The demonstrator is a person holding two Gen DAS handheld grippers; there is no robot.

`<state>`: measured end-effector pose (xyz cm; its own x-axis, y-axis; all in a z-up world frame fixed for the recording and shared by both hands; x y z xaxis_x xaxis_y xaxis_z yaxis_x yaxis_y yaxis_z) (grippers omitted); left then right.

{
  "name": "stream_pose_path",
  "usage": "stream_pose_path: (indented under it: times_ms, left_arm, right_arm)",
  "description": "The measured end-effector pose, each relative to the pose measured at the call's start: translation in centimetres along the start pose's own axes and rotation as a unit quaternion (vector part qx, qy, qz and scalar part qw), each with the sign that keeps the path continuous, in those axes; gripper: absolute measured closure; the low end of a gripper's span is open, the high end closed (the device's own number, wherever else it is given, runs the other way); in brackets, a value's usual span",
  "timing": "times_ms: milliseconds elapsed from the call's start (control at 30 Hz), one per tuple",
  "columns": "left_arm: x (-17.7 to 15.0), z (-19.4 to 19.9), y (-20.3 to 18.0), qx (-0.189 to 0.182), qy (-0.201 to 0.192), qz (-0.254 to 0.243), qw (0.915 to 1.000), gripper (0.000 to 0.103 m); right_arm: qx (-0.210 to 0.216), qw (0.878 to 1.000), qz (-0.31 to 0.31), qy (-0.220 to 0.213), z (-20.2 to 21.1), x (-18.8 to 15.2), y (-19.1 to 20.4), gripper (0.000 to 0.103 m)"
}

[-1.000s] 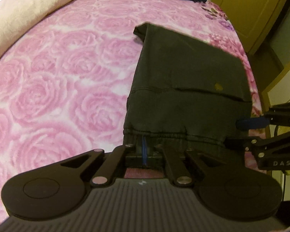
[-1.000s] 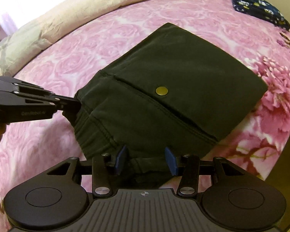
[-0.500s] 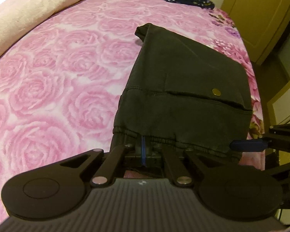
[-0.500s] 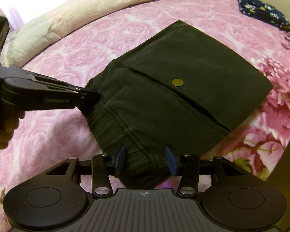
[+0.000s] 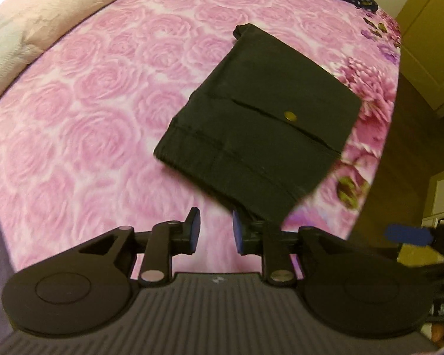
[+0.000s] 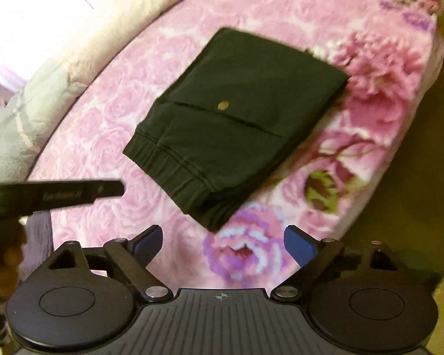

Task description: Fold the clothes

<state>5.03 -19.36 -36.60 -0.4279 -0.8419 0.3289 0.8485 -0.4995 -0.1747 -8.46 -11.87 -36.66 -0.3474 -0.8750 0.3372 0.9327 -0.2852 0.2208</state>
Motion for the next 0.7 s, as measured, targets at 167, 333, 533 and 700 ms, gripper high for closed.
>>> stream_pose_path:
  times_ms: [167,333,533,700]
  left_arm:
    - [-1.0,6.3,-2.6,0.018,-0.037,-0.01,0.9991,0.073]
    - [-1.9,11.5,-4.1,0.033,-0.077,0.0,0.9965,0.071]
    - [-3.7,15.7,-5.9,0.033,-0.103,0.001,0.9942,0.071]
    - [-5.2,17.2,-7.0,0.034,-0.104,-0.003,0.994,0.071]
  right_arm:
    - [-0.012,0.999,0.015,-0.032,5.3,-0.5,0.5,0.012]
    - [-0.035,0.996,0.036,-0.069,10.1,-0.9,0.6,0.012]
    - [-0.056,0.993,0.037,-0.094,14.5,-2.0,-0.3,0.012]
    - [-0.067,0.992,0.031,-0.098,16.7,-3.1,-1.1,0.012]
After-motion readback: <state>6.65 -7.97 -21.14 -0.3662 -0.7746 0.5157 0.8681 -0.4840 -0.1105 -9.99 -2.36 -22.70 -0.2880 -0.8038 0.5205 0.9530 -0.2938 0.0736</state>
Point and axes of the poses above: each gripper's, at about its wrist camera, not at the fingertips, and z roughly against the way its jaws point, y to its left, x to its top, the point moved 10 cm from there along -z, roughly the way its jaws point, and after that the axes turned 7 degrees about -x, right-handed, at the moved point
